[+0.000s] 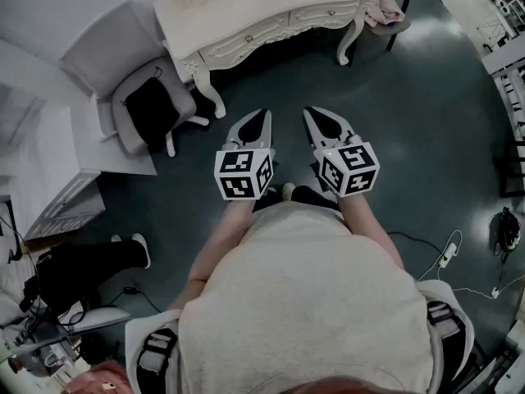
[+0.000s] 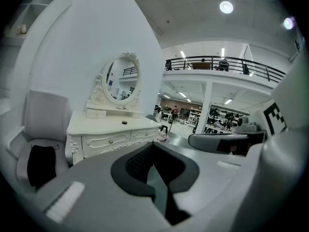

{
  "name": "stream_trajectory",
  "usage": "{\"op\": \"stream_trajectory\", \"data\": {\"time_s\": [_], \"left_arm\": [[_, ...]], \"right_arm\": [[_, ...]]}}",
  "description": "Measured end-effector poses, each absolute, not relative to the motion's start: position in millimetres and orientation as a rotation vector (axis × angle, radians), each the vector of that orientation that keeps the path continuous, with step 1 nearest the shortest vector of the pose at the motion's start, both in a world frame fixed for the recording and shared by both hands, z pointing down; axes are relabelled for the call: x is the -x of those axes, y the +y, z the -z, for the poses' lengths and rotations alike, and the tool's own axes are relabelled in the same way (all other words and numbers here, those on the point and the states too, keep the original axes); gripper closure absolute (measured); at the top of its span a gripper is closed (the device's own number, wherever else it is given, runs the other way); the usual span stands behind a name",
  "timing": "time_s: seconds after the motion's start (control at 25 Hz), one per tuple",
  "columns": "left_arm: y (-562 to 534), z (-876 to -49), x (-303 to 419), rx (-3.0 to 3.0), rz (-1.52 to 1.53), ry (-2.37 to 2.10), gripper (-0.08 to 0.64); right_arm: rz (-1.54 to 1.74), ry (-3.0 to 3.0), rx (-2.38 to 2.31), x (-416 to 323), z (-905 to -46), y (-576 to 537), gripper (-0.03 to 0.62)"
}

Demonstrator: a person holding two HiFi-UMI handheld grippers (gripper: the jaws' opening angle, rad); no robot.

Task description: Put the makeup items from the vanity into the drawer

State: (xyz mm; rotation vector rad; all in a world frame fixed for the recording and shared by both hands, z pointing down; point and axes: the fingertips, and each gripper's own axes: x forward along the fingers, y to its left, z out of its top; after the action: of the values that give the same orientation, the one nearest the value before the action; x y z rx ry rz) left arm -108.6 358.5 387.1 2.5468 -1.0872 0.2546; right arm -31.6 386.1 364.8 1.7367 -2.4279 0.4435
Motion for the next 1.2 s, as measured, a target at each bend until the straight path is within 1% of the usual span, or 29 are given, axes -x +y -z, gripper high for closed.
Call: {"op": "stream_trajectory", "data": {"time_s": [0.64, 0.76, 1.2], "left_arm": [[343, -388, 122, -2.47, -0.23, -1.162, 0.551], [344, -390, 111, -2.494, -0.239, -1.124, 0.551], [352, -400, 64, -2.61, -0.303, -0.963, 0.551]], "right_arm": [[-0.479, -2.453, -1.713, 32, -368, 375, 0.584], [-0.524, -2.49, -1.687, 33, -369, 372, 0.584], [-0.491, -2.497, -1.718, 5, -371, 369, 0.584]]}}
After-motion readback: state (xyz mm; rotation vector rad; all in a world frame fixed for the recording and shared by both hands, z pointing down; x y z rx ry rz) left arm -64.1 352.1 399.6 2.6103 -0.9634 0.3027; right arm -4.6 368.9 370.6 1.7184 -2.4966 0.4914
